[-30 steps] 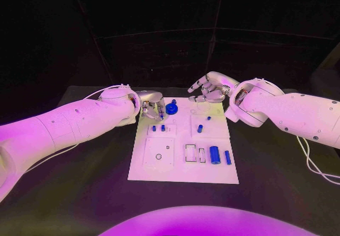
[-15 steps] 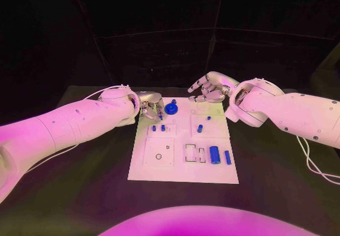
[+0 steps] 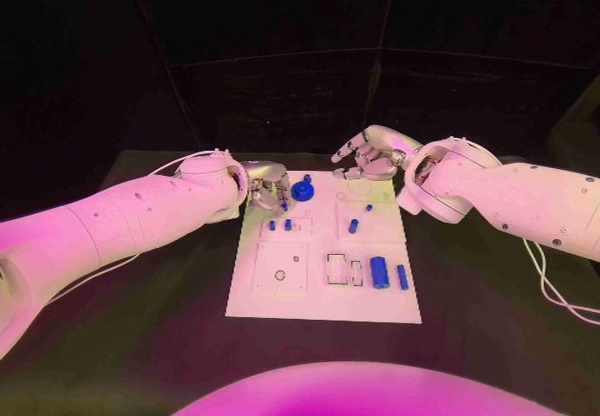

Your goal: Assemble the parts on the task board

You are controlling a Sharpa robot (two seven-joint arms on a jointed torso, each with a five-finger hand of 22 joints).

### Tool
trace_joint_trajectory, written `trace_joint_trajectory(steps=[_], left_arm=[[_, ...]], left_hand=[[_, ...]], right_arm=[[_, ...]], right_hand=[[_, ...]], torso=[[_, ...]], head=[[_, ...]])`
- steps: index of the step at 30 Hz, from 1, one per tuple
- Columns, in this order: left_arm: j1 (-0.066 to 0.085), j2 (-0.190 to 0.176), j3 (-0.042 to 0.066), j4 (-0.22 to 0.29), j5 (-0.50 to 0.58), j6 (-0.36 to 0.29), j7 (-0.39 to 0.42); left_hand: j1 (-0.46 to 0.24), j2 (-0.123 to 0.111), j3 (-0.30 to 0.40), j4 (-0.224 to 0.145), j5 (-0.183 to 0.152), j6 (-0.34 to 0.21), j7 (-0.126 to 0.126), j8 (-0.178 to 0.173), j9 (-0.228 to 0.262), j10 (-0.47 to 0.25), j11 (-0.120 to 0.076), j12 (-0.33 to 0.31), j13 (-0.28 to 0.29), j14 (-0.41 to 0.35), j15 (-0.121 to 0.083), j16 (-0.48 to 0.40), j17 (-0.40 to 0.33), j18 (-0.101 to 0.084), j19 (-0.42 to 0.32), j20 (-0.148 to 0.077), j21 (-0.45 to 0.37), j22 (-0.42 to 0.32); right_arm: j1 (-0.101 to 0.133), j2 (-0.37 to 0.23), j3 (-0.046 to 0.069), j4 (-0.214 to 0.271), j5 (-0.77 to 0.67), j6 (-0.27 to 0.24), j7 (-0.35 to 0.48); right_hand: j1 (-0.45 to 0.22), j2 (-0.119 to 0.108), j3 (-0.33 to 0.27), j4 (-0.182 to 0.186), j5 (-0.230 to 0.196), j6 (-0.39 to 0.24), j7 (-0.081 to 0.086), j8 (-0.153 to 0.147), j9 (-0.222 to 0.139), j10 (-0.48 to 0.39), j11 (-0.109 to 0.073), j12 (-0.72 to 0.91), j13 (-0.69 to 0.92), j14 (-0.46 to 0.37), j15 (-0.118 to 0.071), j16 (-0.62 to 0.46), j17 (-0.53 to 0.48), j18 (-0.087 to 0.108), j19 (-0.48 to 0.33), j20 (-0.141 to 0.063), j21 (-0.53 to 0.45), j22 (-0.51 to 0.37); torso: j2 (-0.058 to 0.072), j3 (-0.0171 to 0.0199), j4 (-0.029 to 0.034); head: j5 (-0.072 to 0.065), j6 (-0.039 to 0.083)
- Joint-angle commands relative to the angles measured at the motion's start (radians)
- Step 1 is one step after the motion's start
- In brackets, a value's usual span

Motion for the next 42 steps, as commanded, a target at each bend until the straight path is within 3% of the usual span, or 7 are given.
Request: trace_joint_trajectory(steps=[1, 10, 13, 27, 37, 40, 42], left_arm=[[0.0, 0.001, 0.0, 0.001, -0.007, 0.01, -0.008], [-0.001, -0.001, -0.001, 0.004, -0.007, 0.006, -0.001], [-0.001, -0.001, -0.001, 0.0, -0.007, 0.006, -0.001], [-0.001, 0.0, -0.001, -0.013, -0.006, -0.003, -0.008], [-0.001, -0.02, 0.0, -0.005, 0.005, -0.04, -0.005], [-0.001, -0.037, 0.0, 0.004, 0.015, -0.062, 0.002], [-0.001, -0.054, 0.001, 0.013, 0.038, -0.094, 0.019]], left_hand=[[-0.015, -0.005, 0.003, 0.0, -0.003, -0.01, 0.008, -0.014, -0.003, -0.017, 0.006, -0.015, -0.004, -0.003, 0.001, -0.004, -0.005, -0.008, 0.004, 0.0, -0.006, -0.002], [-0.02, -0.01, 0.002, 0.0, -0.003, -0.013, 0.011, -0.021, -0.003, -0.025, 0.01, -0.025, -0.005, -0.003, 0.004, -0.005, -0.007, -0.008, 0.003, 0.003, -0.009, -0.003], [-0.034, -0.022, -0.007, 0.004, -0.005, -0.013, 0.009, -0.026, -0.002, -0.026, 0.011, -0.033, -0.004, -0.004, 0.006, -0.007, -0.014, -0.006, 0.001, 0.005, -0.016, -0.007], [-0.048, -0.041, -0.016, 0.001, -0.004, -0.081, 0.012, -0.083, -0.004, -0.081, 0.023, -0.081, -0.005, -0.009, 0.014, -0.013, -0.033, -0.004, -0.003, 0.013, -0.033, -0.015], [-0.036, -0.044, -0.022, -0.009, -0.004, -0.098, 0.018, -0.09, -0.003, -0.116, 0.031, -0.099, -0.005, -0.008, 0.02, -0.013, -0.035, 0.002, -0.013, 0.017, -0.069, -0.04], [-0.033, -0.041, -0.022, -0.01, -0.003, -0.095, 0.02, -0.089, -0.002, -0.117, 0.031, -0.099, -0.005, -0.007, 0.02, -0.013, -0.035, 0.002, -0.013, 0.017, -0.069, -0.04], [-0.03, -0.034, -0.019, -0.011, -0.003, -0.083, 0.023, -0.083, 0.0, -0.109, 0.032, -0.094, -0.003, -0.005, 0.02, -0.012, -0.032, 0.002, -0.011, 0.018, -0.07, -0.041]], right_arm=[[0.002, 0.0, 0.001, 0.002, 0.001, -0.001, 0.007], [0.002, -0.001, 0.001, 0.002, 0.002, -0.001, 0.007], [0.002, -0.002, 0.001, 0.002, 0.002, 0.0, 0.007], [0.002, -0.001, 0.0, 0.0, 0.002, 0.0, 0.007], [0.002, -0.003, 0.0, -0.006, 0.001, 0.002, 0.004], [0.002, -0.005, 0.0, -0.014, 0.001, 0.001, 0.001], [0.002, -0.006, 0.0, -0.021, -0.003, 0.0, -0.002]], right_hand=[[0.01, 0.0, 0.006, 0.002, 0.004, 0.008, 0.002, 0.004, -0.002, -0.004, -0.002, -0.003, -0.001, 0.006, -0.01, -0.005, 0.001, 0.008, -0.002, -0.004, -0.005, 0.001], [0.01, 0.0, 0.006, 0.002, 0.004, 0.008, 0.002, 0.004, -0.002, -0.004, -0.002, -0.003, -0.001, 0.006, -0.01, -0.005, 0.001, 0.008, -0.002, -0.004, -0.005, 0.001], [0.01, 0.0, 0.006, 0.002, 0.004, 0.008, 0.002, 0.004, -0.002, -0.004, -0.002, -0.003, -0.001, 0.006, -0.01, -0.005, 0.001, 0.008, -0.002, -0.004, -0.005, 0.001], [0.01, 0.0, 0.008, 0.003, 0.004, 0.009, 0.002, 0.004, -0.002, -0.006, -0.002, -0.005, -0.003, 0.005, -0.009, -0.007, -0.001, 0.008, -0.003, -0.004, -0.006, -0.001], [0.01, -0.001, 0.008, 0.003, 0.004, 0.009, 0.002, 0.004, -0.002, -0.01, -0.002, -0.013, -0.01, 0.004, -0.009, -0.012, -0.01, 0.01, -0.007, -0.004, -0.01, -0.009], [0.014, -0.003, 0.017, 0.005, 0.005, 0.015, 0.001, 0.006, -0.001, -0.09, -0.003, -0.142, -0.119, -0.009, -0.01, -0.043, -0.055, 0.02, -0.037, -0.004, -0.037, -0.06], [0.028, -0.009, 0.033, 0.008, 0.001, 0.025, -0.001, 0.01, 0.0, -0.243, -0.005, -0.404, -0.34, -0.038, -0.012, -0.115, -0.154, 0.032, -0.075, -0.006, -0.077, -0.127]], torso=[[0.0, 0.0002, -0.0007], [0.0, 0.0004, 0.0002], [-0.001, 0.0007, -0.0004], [0.0, 0.0, 0.0002], [0.0, -0.0003, 0.0], [-0.002, -0.0003, 0.0001], [-0.002, 0.0001, 0.0008]], head=[[-0.002, 0.0], [-0.001, 0.0], [0.0, 0.0], [-0.002, 0.001], [0.0, 0.002], [-0.001, 0.002], [-0.004, 0.006]])
